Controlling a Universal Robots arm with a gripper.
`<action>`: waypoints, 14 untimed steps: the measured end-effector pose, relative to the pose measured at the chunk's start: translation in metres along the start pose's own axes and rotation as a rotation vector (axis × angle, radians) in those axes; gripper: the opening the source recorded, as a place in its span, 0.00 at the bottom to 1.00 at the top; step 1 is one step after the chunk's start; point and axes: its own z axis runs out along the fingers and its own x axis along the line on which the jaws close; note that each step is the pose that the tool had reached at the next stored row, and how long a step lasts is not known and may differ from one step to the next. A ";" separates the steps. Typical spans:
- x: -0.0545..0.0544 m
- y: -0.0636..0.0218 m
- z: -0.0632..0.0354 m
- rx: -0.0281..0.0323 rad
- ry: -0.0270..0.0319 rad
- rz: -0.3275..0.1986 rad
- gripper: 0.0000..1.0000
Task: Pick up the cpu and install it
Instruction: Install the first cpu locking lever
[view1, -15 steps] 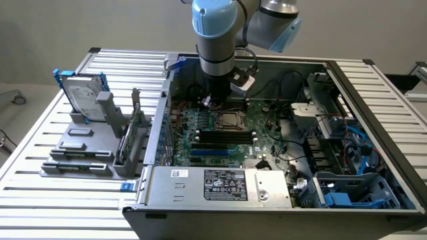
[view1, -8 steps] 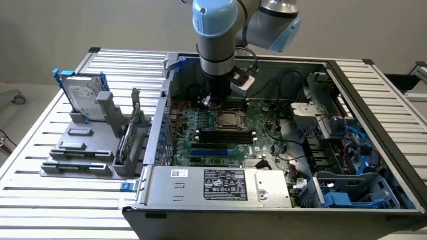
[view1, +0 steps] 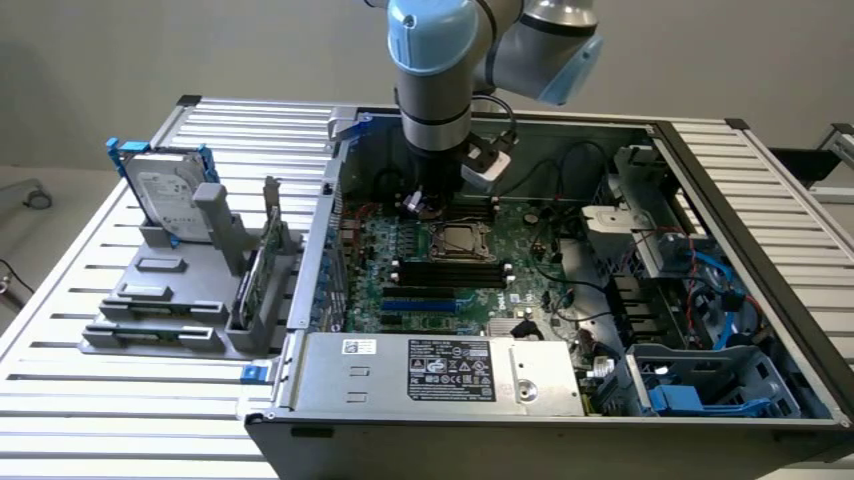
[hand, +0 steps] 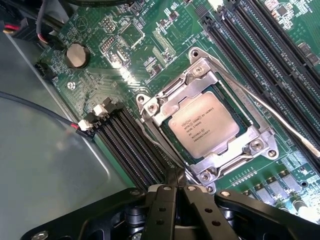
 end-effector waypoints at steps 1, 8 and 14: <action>0.000 0.0002 0.0000 0.0001 -0.0009 0.001 0.11; 0.002 0.0026 0.0005 0.0003 -0.0056 0.004 0.11; 0.004 0.0046 0.0009 0.0008 -0.0091 0.006 0.11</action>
